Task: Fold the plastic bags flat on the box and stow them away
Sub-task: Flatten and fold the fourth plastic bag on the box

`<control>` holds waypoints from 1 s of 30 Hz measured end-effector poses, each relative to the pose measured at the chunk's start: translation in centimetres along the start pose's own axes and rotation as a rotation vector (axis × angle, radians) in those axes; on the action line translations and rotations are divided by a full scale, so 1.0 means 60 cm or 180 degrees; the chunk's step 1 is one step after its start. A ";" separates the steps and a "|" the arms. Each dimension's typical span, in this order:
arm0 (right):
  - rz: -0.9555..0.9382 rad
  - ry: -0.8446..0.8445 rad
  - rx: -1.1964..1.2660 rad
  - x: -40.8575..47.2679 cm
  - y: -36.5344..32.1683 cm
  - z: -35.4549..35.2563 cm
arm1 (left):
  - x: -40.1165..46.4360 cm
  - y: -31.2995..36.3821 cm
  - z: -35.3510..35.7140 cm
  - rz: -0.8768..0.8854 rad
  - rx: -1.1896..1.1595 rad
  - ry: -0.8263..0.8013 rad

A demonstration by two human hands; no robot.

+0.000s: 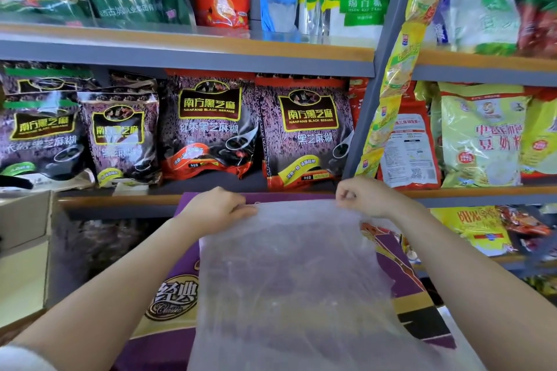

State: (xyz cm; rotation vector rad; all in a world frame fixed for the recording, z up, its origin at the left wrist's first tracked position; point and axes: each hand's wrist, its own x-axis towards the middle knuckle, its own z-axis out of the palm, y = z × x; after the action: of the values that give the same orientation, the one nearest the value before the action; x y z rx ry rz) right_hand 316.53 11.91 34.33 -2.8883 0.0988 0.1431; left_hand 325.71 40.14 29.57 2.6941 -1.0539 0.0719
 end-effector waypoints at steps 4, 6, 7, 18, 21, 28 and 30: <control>-0.0187 -0.0121 -0.0306 0.016 -0.049 0.022 | 0.006 0.019 0.001 -0.0064 0.0013 0.0076; -0.0428 -0.0334 0.0222 0.021 -0.086 0.039 | 0.012 0.025 0.001 -0.0016 -0.0033 0.0180; -0.0510 -0.0364 0.0367 0.023 -0.098 0.047 | 0.013 0.025 0.001 -0.0009 -0.0087 0.0212; -0.0626 -0.0182 0.0431 0.047 -0.074 0.052 | 0.002 0.014 -0.052 0.0228 0.2010 -0.0114; -0.0565 0.0470 -0.0087 0.066 -0.092 0.063 | 0.005 0.059 -0.028 0.0583 0.1779 0.0835; -0.0203 0.0357 -0.1196 0.076 -0.080 0.085 | -0.044 0.071 0.060 -0.0127 0.0361 -0.0543; -0.0437 0.0203 -0.0855 0.059 -0.095 0.090 | -0.051 0.071 0.055 -0.0173 0.0393 -0.0607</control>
State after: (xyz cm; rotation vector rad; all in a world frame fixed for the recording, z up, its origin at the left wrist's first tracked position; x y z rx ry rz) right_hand 320.02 18.57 30.09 -3.1552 -0.1165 0.0416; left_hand 320.44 38.33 26.84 2.8859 -1.0595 -0.1373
